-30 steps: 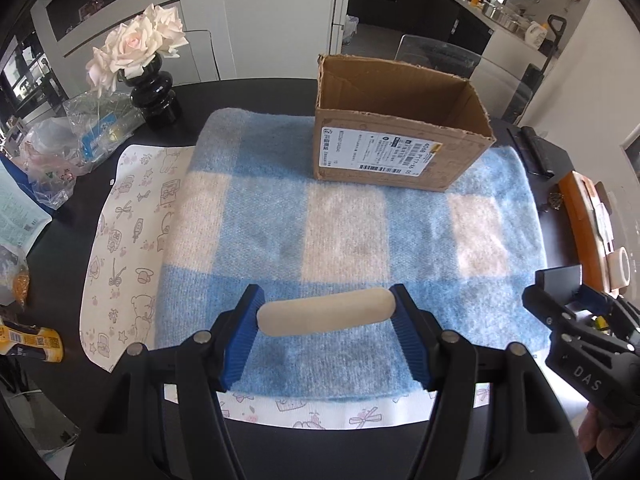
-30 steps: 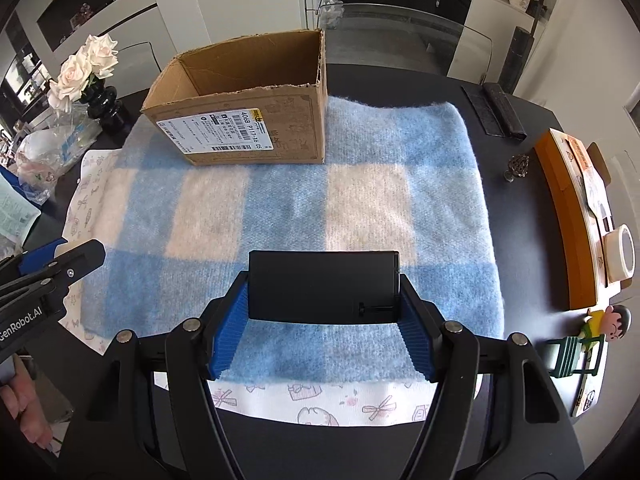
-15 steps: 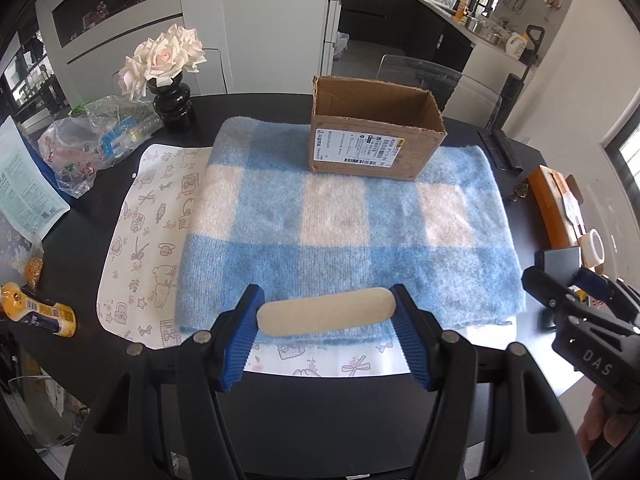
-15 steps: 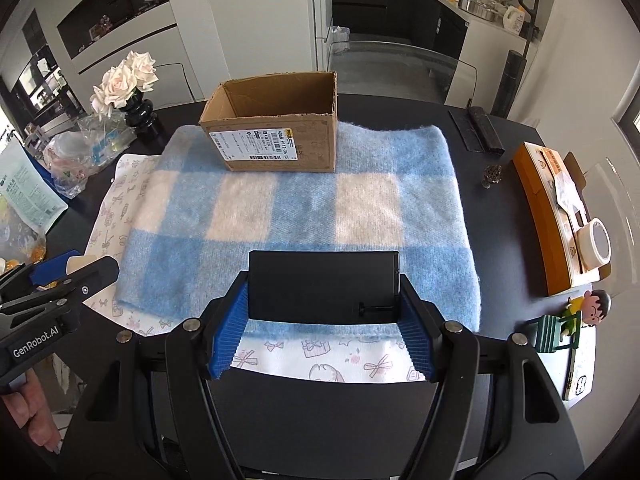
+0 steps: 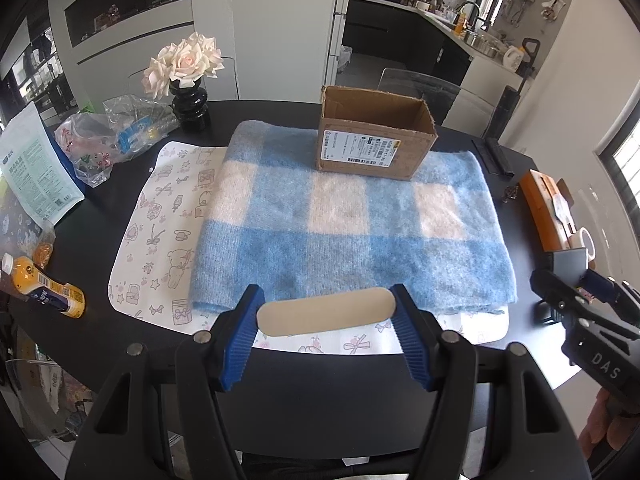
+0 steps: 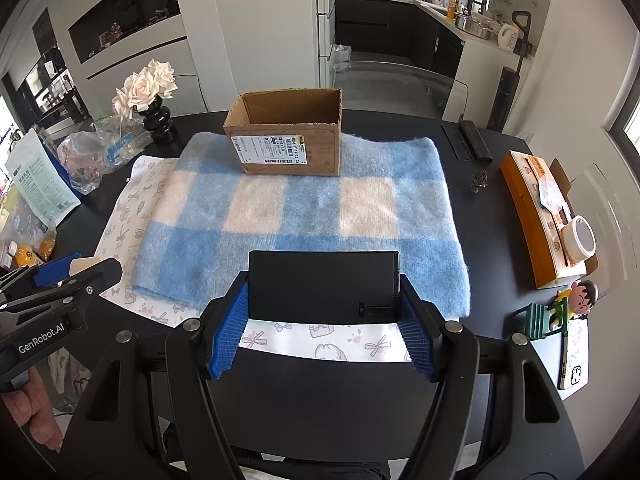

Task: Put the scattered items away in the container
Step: 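Lift the white clip with the left tool while the right tool lifts the black case, then carry the black case over the box with the right tool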

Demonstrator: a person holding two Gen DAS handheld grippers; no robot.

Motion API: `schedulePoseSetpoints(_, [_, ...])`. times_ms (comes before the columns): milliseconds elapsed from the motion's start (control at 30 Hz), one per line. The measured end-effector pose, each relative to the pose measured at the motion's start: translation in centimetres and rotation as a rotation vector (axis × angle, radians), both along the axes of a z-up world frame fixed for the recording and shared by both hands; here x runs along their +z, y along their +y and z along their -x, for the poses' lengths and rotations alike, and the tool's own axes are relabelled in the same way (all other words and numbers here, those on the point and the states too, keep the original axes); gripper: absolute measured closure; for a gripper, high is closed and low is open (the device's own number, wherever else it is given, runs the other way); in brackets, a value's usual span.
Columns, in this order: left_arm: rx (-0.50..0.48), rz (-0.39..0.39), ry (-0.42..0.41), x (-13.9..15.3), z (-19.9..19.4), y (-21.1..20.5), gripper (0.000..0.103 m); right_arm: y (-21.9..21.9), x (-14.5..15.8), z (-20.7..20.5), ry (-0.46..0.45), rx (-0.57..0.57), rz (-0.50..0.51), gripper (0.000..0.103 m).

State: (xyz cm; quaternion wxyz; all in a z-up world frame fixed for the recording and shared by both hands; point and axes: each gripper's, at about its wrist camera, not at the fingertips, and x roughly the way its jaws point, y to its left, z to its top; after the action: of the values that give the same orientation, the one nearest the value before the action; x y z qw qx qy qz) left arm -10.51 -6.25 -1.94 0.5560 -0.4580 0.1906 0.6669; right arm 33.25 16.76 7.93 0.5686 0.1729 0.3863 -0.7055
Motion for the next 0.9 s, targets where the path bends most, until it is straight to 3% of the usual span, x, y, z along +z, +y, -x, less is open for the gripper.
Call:
schedulePoseSetpoints(533, [-0.010, -0.039, 0.002, 1.3, -0.6, 0.7, 0.040, 0.5, 1.1, 0.5, 0.018, 0.011, 0.026, 0.032])
schedulePoseSetpoints(900, [0.016, -0.053, 0.001, 2.0, 0.4, 1.3, 0.040, -2.4, 2.4, 0.5, 0.022, 0.039, 0.043, 0.032])
